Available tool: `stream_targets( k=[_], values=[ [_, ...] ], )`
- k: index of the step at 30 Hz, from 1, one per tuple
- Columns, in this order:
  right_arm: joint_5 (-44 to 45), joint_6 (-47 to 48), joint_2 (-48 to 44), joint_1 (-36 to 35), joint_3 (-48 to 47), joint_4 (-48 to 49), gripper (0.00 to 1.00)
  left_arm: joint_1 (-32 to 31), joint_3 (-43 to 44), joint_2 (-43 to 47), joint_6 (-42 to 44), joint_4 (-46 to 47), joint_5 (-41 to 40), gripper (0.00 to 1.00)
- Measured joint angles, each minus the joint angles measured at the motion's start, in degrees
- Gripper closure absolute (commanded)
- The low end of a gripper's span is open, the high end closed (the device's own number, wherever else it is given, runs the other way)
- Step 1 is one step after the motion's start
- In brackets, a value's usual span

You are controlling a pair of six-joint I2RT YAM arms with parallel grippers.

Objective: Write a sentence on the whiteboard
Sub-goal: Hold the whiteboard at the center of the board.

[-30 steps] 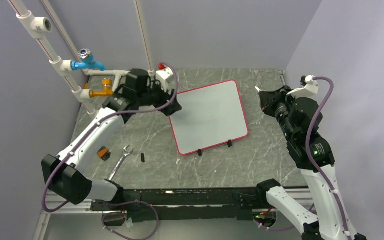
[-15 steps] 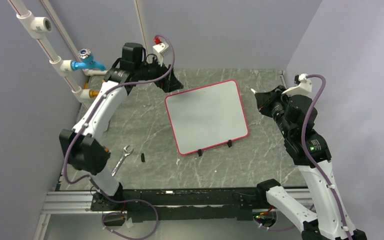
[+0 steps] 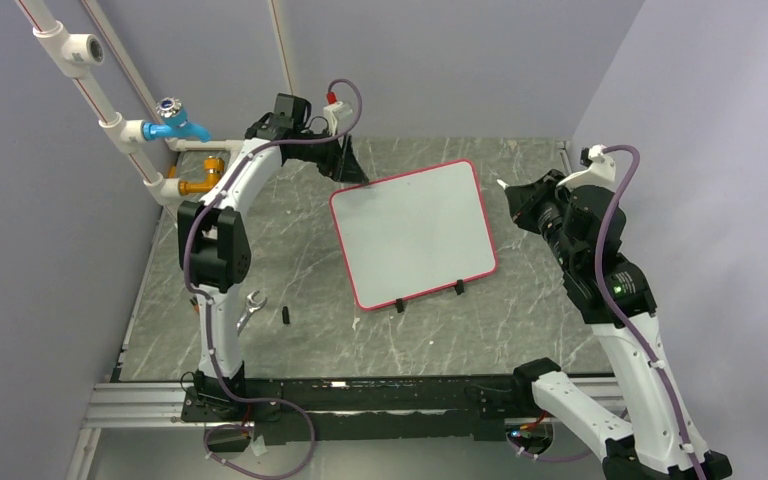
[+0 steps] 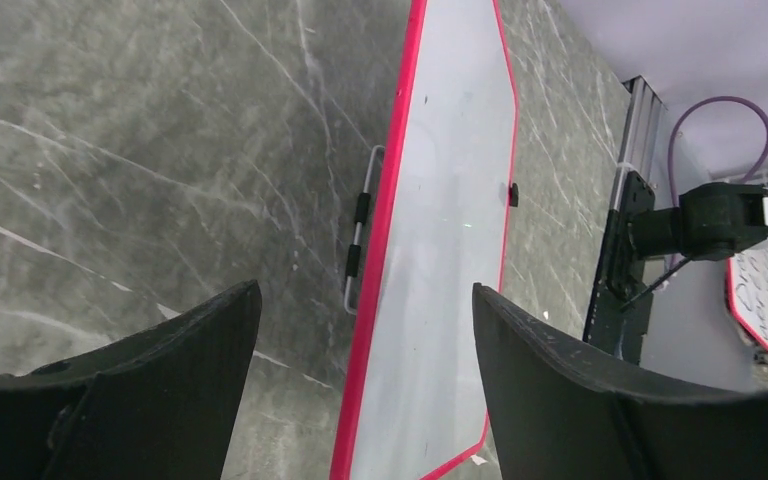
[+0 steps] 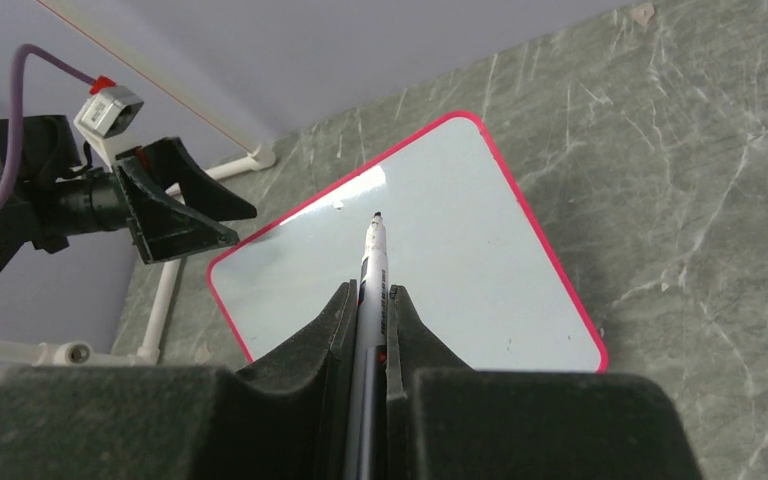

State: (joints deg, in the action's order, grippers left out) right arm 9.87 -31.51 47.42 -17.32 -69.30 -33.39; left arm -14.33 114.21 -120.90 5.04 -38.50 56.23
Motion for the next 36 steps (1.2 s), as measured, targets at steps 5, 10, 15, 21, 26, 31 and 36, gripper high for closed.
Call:
stream_targets(
  k=[5,10,15,21,26,31,36],
  values=[
    [-0.44,0.0,0.92,0.0,0.57,0.02,1.0,-0.09,0.0,-1.99,-0.28,-0.46,2.19,0.26],
    [-1.11,0.0,1.77,0.0,0.61,0.02,1.0,-0.39,0.0,-2.38,-0.33,-0.46,3.5,0.34],
    [-1.25,0.0,1.81,0.0,0.61,0.04,1.0,-1.36,0.0,-2.95,-0.17,-1.42,3.98,0.41],
    [-1.25,0.09,1.99,0.0,0.9,0.09,1.0,-2.45,0.04,-4.22,-0.2,-2.51,3.98,0.46],
    [-1.25,0.26,2.36,0.0,0.9,0.15,1.0,-2.99,0.04,-4.52,-0.13,-3.43,3.96,0.49],
    [-1.31,0.24,2.4,0.0,0.9,0.33,1.0,-3.1,0.07,-4.52,-0.13,-3.98,3.96,0.55],
    [-1.31,0.24,2.4,0.0,0.9,0.37,1.0,-3.1,0.24,-4.57,-0.04,-4.26,4.0,0.62]
  ],
)
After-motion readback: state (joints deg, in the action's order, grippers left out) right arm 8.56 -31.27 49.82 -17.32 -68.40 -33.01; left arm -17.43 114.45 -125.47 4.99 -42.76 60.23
